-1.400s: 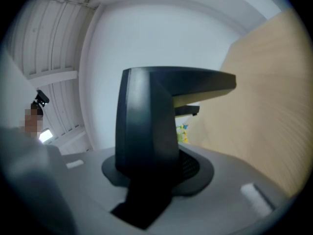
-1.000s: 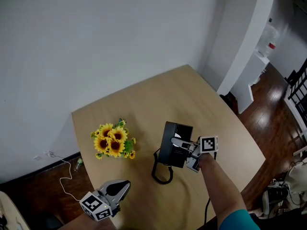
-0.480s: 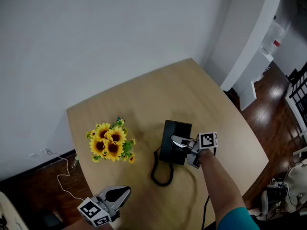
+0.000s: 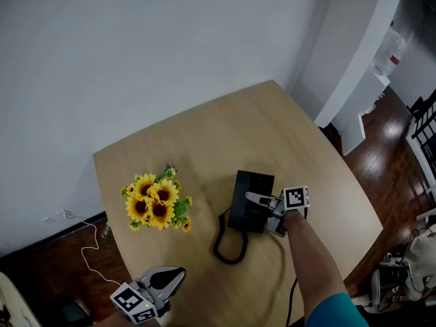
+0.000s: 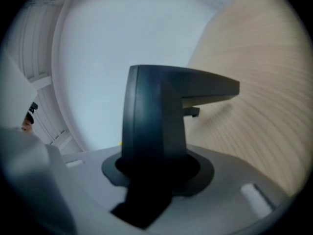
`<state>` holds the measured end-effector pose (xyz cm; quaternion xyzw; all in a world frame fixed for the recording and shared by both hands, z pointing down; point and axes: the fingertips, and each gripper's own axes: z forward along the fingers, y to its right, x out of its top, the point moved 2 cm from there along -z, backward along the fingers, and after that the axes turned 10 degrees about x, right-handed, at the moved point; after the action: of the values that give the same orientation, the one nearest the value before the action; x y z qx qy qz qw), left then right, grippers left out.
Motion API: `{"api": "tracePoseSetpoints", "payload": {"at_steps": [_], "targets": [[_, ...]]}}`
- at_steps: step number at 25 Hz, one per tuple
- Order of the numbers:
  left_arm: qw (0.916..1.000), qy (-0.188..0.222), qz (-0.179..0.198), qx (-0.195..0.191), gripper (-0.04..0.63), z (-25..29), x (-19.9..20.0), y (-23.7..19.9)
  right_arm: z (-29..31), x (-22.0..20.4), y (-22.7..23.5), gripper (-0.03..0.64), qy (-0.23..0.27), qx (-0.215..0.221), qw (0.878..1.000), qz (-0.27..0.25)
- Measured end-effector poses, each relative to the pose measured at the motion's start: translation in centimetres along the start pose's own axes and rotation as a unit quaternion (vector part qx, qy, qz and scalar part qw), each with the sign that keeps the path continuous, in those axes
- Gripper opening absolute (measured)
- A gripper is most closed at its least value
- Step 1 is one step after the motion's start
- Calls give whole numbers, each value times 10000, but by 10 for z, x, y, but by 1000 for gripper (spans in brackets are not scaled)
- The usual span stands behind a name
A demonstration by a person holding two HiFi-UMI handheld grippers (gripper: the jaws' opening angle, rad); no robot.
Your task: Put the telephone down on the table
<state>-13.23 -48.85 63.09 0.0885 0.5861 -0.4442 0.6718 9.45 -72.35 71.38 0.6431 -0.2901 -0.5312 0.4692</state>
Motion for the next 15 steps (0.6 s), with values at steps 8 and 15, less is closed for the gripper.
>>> {"api": "tracePoseSetpoints", "payload": {"at_steps": [8, 15], "targets": [[10000, -26, 24, -92, 3, -1, -2, 9, -10, -1, 14, 211, -1, -594, 9982, -2], [10000, -15, 41, -38, 3, -12, -1, 12, -27, -1, 22, 308, -34, -1479, 9890, -73]]}}
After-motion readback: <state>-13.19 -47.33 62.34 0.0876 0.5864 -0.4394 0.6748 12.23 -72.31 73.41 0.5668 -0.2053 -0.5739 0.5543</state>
